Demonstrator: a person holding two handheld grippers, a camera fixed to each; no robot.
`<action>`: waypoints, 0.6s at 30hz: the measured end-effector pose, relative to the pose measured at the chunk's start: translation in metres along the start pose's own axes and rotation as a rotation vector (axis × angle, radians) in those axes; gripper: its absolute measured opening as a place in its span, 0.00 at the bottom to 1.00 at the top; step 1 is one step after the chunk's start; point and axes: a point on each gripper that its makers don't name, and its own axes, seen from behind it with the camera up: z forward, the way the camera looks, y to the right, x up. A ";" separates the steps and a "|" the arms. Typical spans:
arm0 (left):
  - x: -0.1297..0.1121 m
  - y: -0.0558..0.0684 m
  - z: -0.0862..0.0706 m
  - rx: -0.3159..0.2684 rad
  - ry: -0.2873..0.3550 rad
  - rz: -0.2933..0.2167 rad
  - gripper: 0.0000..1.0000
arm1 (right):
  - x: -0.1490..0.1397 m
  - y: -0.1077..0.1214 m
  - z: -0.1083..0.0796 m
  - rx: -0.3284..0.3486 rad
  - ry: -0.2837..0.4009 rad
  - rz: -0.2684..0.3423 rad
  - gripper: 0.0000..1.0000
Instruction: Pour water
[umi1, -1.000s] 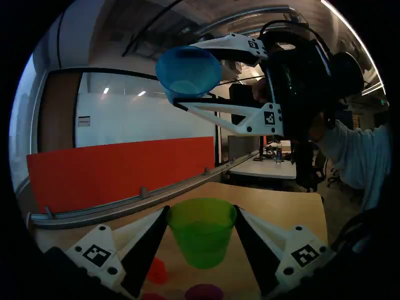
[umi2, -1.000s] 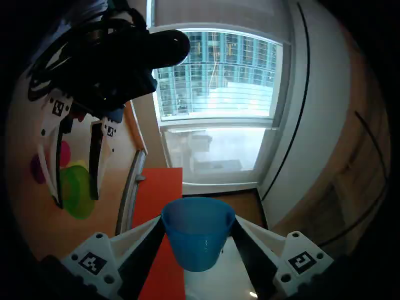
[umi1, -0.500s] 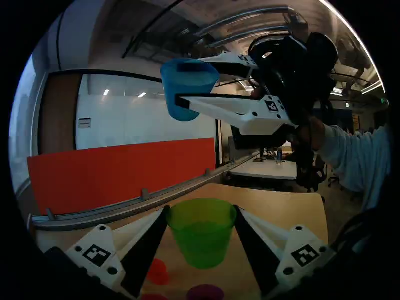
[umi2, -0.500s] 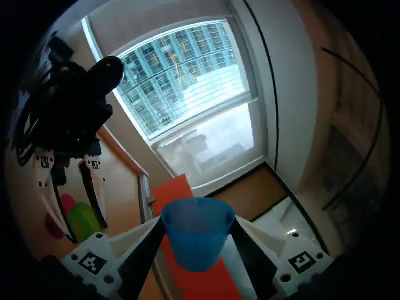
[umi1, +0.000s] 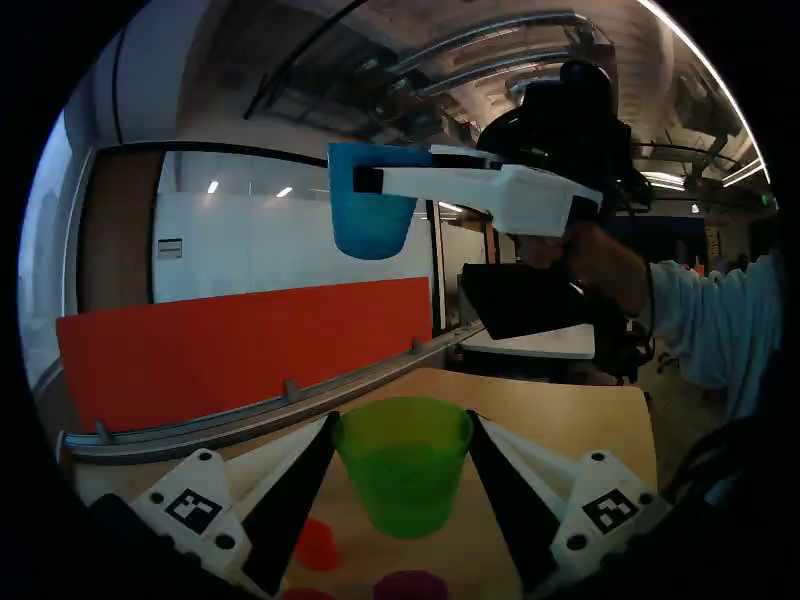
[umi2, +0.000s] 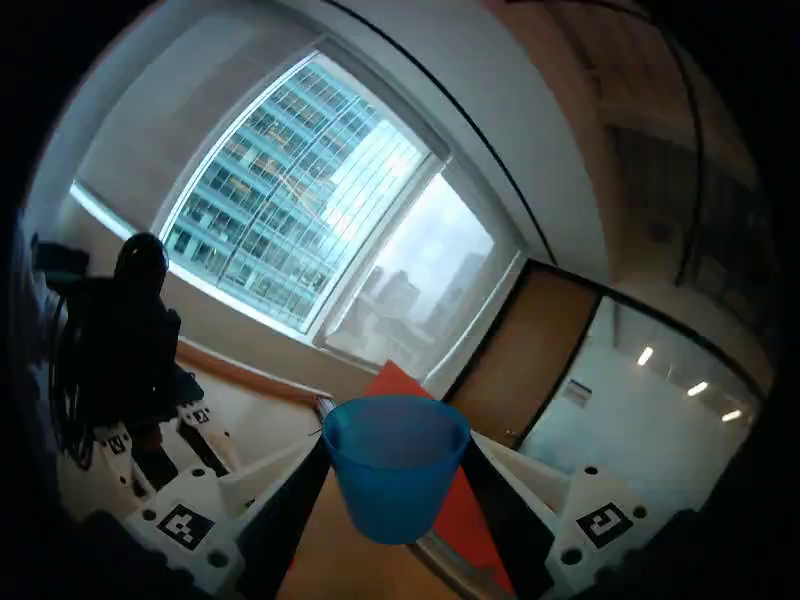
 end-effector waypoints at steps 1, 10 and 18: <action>0.000 0.000 0.000 0.000 0.000 0.000 0.90 | 0.001 0.000 0.000 0.005 0.004 0.053 0.90; 0.002 0.000 0.000 0.003 0.002 0.001 0.90 | 0.000 0.017 0.001 0.033 0.014 0.385 0.90; 0.001 -0.003 0.000 0.014 -0.001 0.000 0.90 | -0.010 0.027 -0.004 0.013 0.009 0.412 0.90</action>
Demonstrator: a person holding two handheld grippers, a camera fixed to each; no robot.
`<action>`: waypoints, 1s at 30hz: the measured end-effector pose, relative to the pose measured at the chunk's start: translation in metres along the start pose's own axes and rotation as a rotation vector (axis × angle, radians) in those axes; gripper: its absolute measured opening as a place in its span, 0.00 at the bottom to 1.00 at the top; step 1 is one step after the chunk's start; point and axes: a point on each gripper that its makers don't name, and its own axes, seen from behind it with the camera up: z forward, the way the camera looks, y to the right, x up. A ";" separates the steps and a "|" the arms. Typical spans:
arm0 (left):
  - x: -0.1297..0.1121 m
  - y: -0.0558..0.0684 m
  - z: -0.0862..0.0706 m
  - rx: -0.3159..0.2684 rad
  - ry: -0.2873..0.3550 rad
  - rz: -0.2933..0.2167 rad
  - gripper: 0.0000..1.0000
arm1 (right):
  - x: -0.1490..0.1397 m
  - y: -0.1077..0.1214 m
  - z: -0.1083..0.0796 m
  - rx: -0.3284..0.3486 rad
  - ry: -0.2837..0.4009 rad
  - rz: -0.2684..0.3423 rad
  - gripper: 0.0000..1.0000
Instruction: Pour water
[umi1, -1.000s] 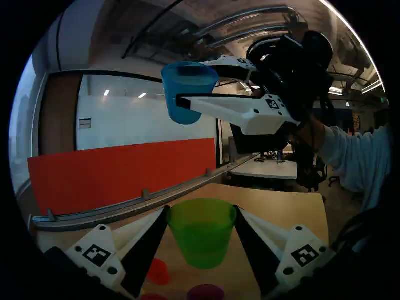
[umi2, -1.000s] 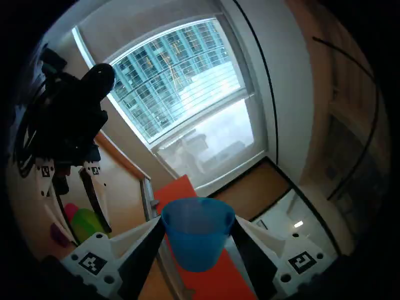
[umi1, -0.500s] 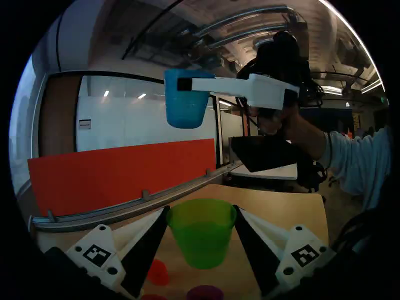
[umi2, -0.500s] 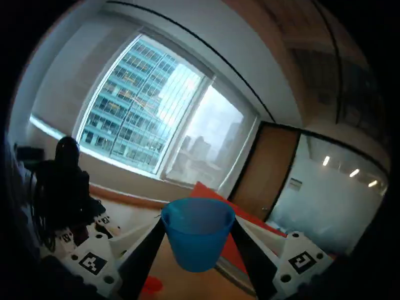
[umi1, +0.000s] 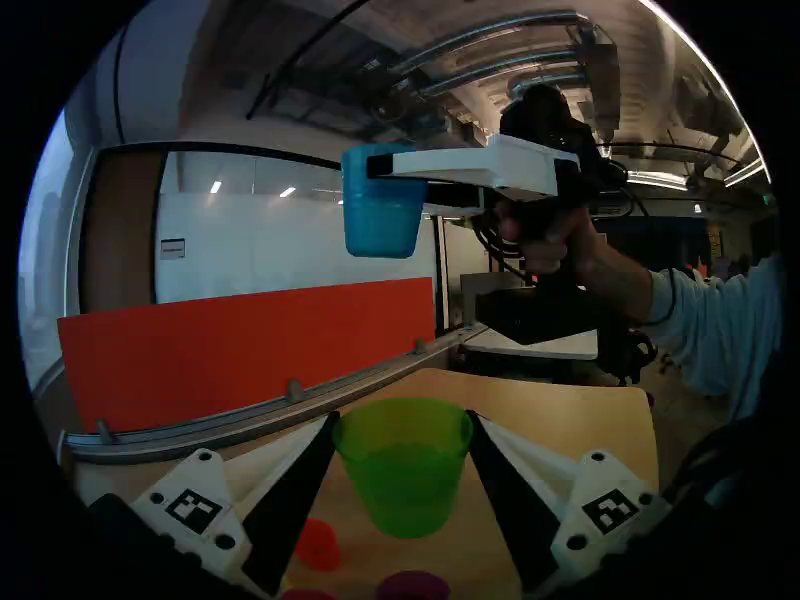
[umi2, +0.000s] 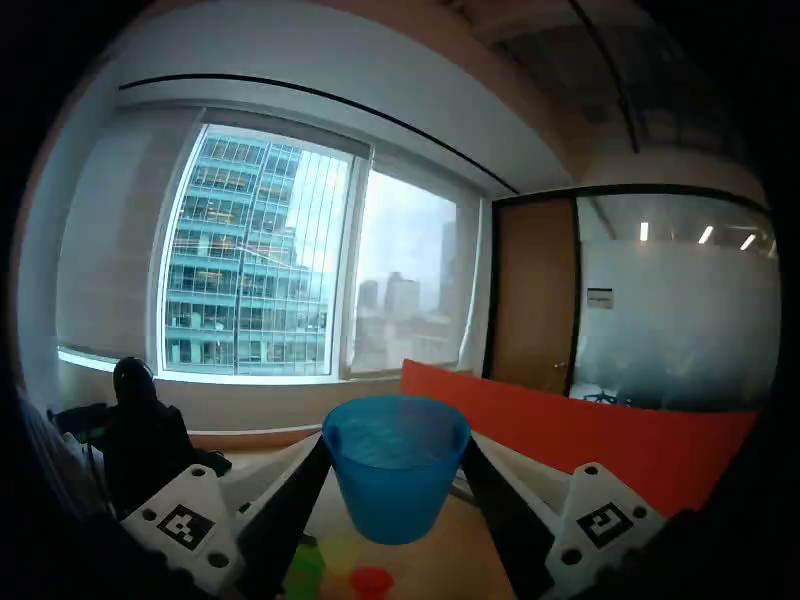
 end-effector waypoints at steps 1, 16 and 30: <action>0.000 -0.001 -0.001 0.003 0.000 0.000 0.90 | -0.002 0.001 -0.001 -0.003 -0.003 -0.002 0.90; -0.004 -0.021 -0.023 0.062 -0.010 0.001 0.90 | -0.027 0.024 -0.028 -0.055 -0.032 -0.002 0.90; -0.007 -0.045 -0.058 0.132 -0.021 0.008 0.90 | -0.040 0.036 -0.053 -0.093 -0.045 0.013 0.90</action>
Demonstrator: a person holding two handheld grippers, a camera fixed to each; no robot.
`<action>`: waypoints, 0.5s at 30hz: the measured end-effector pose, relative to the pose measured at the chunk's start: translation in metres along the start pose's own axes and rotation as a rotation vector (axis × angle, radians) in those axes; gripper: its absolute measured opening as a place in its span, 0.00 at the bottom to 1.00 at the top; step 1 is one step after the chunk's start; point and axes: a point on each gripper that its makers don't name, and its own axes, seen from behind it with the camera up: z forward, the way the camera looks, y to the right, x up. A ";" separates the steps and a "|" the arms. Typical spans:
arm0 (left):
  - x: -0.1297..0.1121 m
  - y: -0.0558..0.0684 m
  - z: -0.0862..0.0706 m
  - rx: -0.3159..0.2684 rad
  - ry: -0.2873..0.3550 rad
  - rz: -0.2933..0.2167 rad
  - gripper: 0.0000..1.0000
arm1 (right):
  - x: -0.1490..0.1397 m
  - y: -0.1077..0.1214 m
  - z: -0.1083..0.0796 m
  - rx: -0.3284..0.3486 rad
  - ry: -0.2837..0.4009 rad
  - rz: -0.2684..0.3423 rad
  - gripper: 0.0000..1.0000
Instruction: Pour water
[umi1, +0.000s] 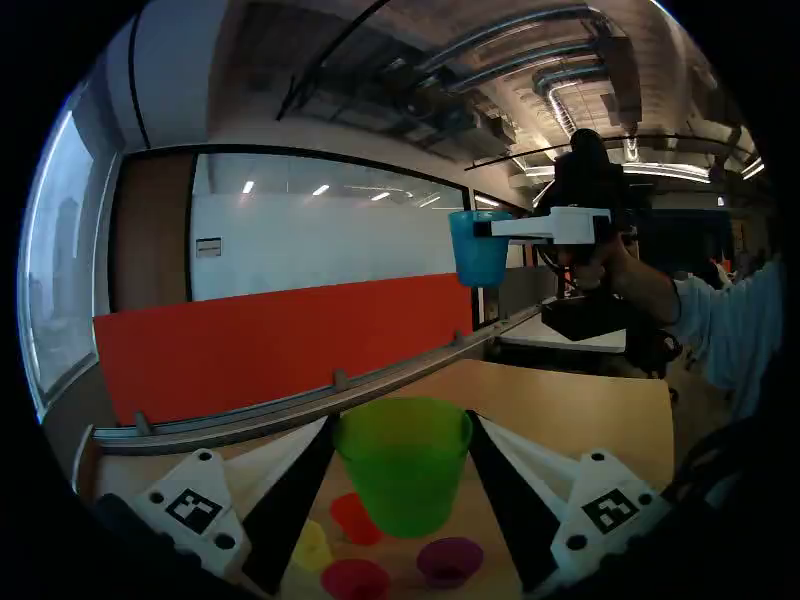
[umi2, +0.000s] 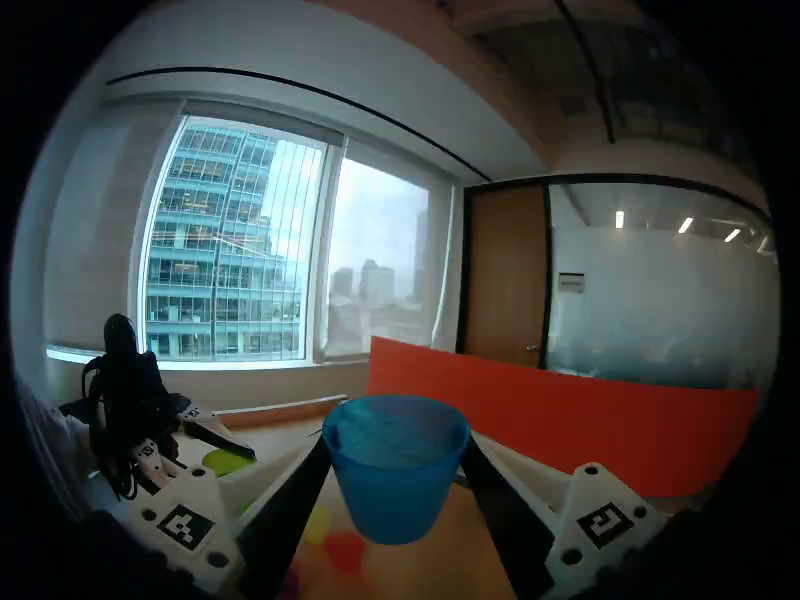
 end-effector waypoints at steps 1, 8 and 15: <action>-0.001 -0.002 -0.002 0.005 -0.001 0.000 0.90 | -0.001 0.001 -0.001 -0.002 0.000 0.000 0.90; -0.005 -0.014 -0.017 0.030 -0.012 0.004 0.90 | -0.006 0.004 -0.002 -0.007 -0.007 0.012 0.90; -0.014 -0.016 -0.026 0.035 -0.032 0.010 0.90 | -0.019 -0.002 0.000 0.010 -0.032 0.015 0.90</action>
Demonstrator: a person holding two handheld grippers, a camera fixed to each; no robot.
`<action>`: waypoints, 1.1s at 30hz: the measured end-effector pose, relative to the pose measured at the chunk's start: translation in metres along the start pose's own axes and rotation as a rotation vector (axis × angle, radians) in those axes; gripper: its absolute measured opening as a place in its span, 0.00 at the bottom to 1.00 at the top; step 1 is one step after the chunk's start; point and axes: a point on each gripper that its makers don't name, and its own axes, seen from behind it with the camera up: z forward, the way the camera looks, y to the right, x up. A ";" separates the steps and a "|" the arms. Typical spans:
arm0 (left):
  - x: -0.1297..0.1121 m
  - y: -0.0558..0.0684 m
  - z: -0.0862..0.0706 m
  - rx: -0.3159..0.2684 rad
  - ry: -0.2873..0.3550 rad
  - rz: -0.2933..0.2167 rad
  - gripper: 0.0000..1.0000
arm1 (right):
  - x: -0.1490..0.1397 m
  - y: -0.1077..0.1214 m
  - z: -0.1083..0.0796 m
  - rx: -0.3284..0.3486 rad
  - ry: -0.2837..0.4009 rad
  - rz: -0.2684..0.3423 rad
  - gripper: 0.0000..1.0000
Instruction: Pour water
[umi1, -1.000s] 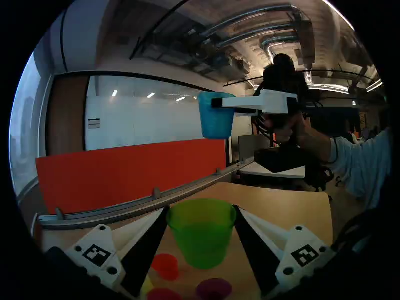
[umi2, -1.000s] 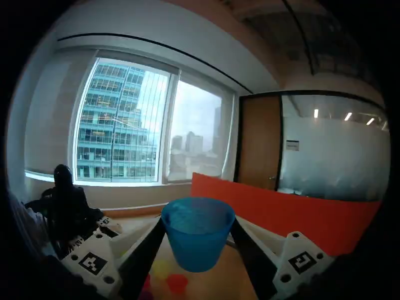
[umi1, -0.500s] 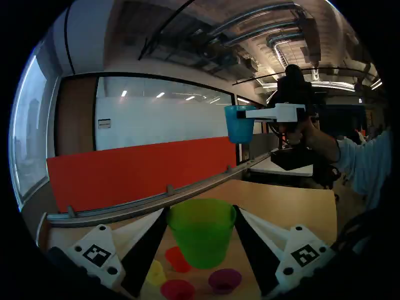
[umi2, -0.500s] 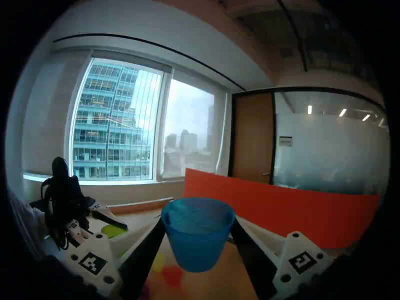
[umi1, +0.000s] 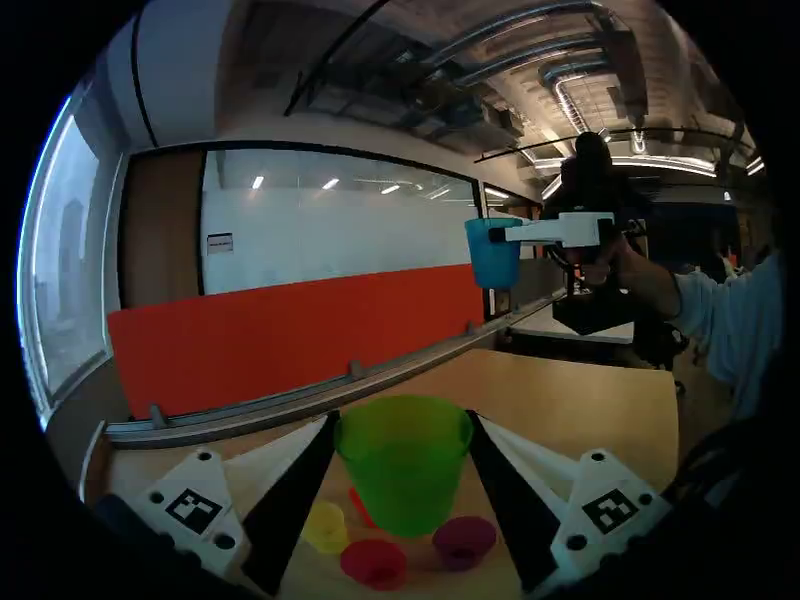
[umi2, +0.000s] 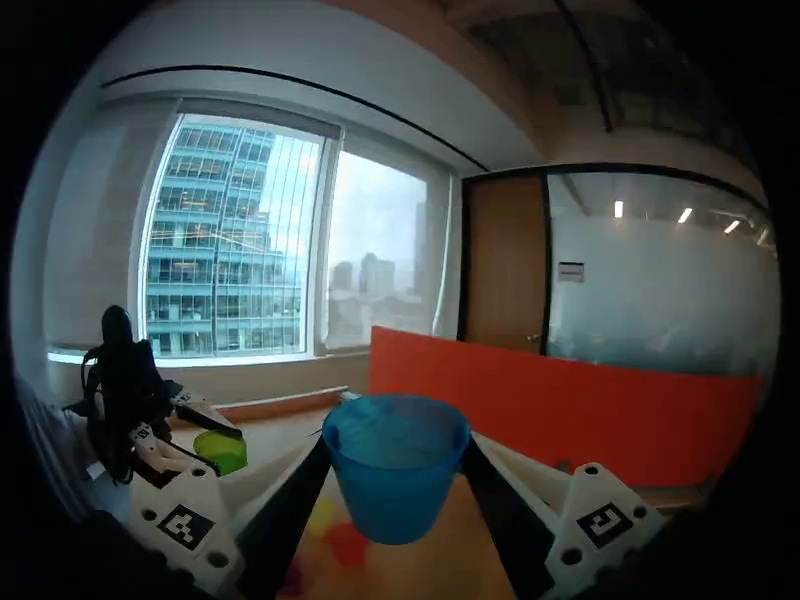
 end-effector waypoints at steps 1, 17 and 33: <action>-0.002 -0.001 -0.001 0.001 -0.005 0.002 0.90 | -0.002 -0.001 0.000 0.002 -0.005 0.000 0.90; -0.049 0.000 -0.014 -0.014 -0.128 0.019 0.90 | -0.059 -0.017 0.003 0.062 -0.125 0.007 0.90; -0.104 0.013 -0.014 -0.058 -0.259 -0.006 0.90 | -0.129 -0.020 0.000 0.090 -0.266 0.011 0.90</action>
